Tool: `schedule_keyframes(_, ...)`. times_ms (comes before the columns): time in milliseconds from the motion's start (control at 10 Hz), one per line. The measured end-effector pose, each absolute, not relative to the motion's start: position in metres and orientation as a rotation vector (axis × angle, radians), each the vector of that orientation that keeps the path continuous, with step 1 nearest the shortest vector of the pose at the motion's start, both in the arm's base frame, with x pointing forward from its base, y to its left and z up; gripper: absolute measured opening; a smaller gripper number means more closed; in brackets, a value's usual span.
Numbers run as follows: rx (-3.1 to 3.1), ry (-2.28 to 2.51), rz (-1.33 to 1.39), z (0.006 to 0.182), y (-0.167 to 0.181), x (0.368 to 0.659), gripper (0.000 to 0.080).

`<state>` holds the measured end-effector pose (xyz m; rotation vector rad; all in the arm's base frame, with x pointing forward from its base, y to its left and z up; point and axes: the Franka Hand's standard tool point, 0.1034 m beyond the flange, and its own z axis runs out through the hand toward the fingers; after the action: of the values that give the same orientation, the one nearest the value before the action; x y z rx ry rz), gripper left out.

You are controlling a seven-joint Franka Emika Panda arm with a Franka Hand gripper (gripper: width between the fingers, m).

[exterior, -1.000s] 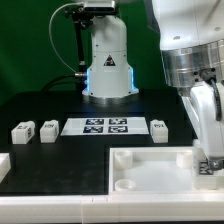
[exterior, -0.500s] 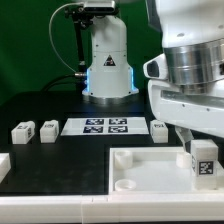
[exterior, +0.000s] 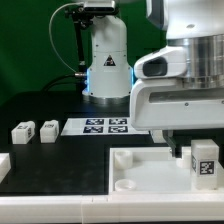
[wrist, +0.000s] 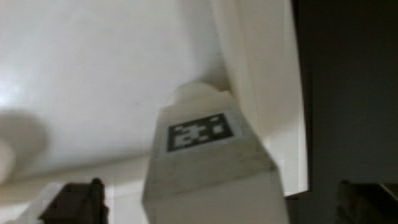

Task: Assemble one leg

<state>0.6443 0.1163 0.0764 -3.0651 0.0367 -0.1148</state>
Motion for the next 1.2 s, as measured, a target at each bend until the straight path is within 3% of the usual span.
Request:
schedule_keyframes(100,-3.062,0.079,-0.111,0.0758,0.1164,0.6440,0.0620)
schedule_keyframes(200,-3.056,0.156,-0.107,0.0755,0.1168,0.6438,0.0486)
schedule_keyframes(300,-3.044,0.283,-0.101,0.0751,0.1169,0.6436,0.0486)
schedule_keyframes(400,-3.032,0.384,-0.095,0.0748,0.1165,0.6434,0.0348)
schedule_keyframes(500,-2.994,0.608,-0.086,0.0744,0.1140,0.6436,0.0294)
schedule_keyframes(900,-2.511,1.698,0.057,0.0743,0.1075,0.6431,0.0294)
schedule_keyframes(1200,-2.047,2.220,0.147,0.0746,0.1086,0.6416,0.0294)
